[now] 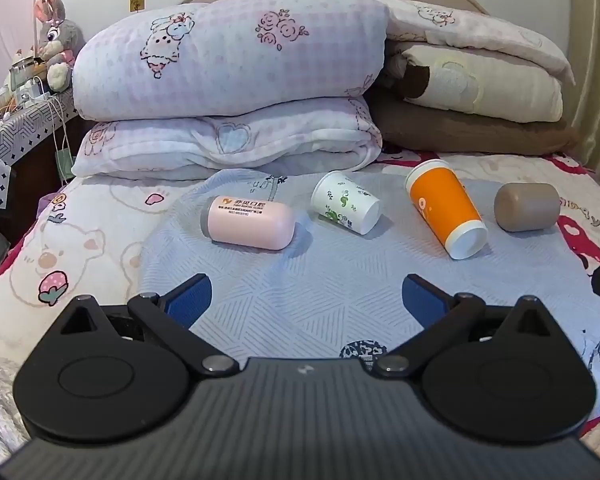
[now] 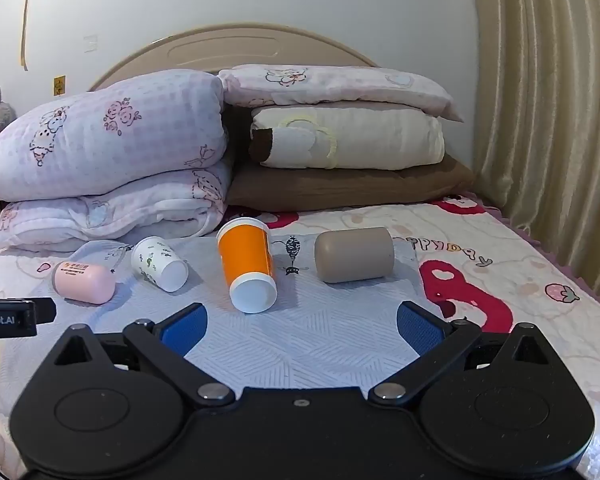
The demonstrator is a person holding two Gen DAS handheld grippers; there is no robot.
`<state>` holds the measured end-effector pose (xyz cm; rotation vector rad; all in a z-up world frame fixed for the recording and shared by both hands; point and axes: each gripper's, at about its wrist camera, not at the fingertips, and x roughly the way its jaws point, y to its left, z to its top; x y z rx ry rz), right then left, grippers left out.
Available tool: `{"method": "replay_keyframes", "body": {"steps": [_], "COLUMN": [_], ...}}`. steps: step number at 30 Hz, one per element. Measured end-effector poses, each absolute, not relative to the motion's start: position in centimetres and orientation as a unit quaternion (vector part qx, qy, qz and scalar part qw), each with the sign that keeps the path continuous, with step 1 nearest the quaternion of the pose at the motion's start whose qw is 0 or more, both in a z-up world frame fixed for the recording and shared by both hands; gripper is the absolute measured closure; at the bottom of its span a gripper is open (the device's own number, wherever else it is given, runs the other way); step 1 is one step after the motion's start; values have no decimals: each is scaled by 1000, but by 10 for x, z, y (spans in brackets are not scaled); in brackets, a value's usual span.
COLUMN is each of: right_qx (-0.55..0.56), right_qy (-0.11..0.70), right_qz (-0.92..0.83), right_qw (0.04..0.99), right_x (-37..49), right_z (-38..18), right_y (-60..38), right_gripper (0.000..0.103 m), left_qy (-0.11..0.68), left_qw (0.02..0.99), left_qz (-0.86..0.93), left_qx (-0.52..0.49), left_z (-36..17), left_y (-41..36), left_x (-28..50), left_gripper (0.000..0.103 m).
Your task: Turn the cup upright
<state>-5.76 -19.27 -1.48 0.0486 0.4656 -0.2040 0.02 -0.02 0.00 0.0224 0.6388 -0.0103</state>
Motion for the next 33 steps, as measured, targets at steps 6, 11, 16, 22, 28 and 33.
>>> {"method": "replay_keyframes", "body": {"steps": [6, 11, 16, 22, 28, 33], "right_qx": [23, 25, 21, 22, 26, 26], "right_qy": [234, 238, 240, 240, 242, 244], "right_qz": [-110, -116, -128, -128, -128, -129], "right_qw": [966, 964, 962, 962, 961, 961], "right_x": [-56, -56, -55, -56, -57, -56], "right_z": [-16, -13, -17, -17, -18, -19], "right_y": [-197, -209, -200, -200, -200, -200], "right_gripper": [1, 1, 1, 1, 1, 1], "left_qy": [307, 304, 301, 302, 308, 308], "left_qw": [952, 952, 952, 952, 949, 949], "left_qz": [-19, -43, -48, -54, -63, -62], "left_qx": [10, 10, 15, 9, -9, -16], "left_z": [5, 2, 1, 1, -1, -4], "left_y": [-6, -9, -11, -8, -3, -2], "left_x": [1, -2, -5, -6, -4, -4], "left_gripper": [0, 0, 0, 0, 0, 0]}}
